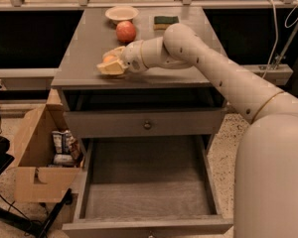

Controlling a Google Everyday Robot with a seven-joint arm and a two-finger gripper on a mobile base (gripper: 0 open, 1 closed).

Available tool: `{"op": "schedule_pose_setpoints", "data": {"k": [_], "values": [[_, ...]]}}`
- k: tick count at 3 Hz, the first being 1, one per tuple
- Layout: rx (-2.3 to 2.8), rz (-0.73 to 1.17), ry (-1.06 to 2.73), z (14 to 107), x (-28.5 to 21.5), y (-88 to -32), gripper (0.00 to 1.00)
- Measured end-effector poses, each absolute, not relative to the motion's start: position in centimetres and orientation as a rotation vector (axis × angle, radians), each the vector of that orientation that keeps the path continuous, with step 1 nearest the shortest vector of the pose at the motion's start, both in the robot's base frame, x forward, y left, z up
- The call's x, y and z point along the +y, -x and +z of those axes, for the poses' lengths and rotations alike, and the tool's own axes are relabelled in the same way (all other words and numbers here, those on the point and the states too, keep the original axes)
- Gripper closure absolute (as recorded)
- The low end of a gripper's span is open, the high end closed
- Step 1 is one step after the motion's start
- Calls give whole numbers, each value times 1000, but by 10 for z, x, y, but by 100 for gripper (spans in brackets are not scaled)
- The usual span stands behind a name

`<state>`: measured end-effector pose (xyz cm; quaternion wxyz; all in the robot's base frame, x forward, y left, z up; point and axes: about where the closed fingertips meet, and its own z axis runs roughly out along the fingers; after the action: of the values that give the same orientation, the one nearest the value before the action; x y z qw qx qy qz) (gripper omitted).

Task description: Place orange into middle drawer

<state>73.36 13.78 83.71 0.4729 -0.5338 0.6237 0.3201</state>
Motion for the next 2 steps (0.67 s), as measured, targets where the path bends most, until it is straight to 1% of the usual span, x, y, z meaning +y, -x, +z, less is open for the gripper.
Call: {"op": "schedule_pose_setpoints", "data": {"k": [1,2], "values": [[1526,783,1306,837,138,-734,100],[1526,783,1306,837,138,-734,82]]}}
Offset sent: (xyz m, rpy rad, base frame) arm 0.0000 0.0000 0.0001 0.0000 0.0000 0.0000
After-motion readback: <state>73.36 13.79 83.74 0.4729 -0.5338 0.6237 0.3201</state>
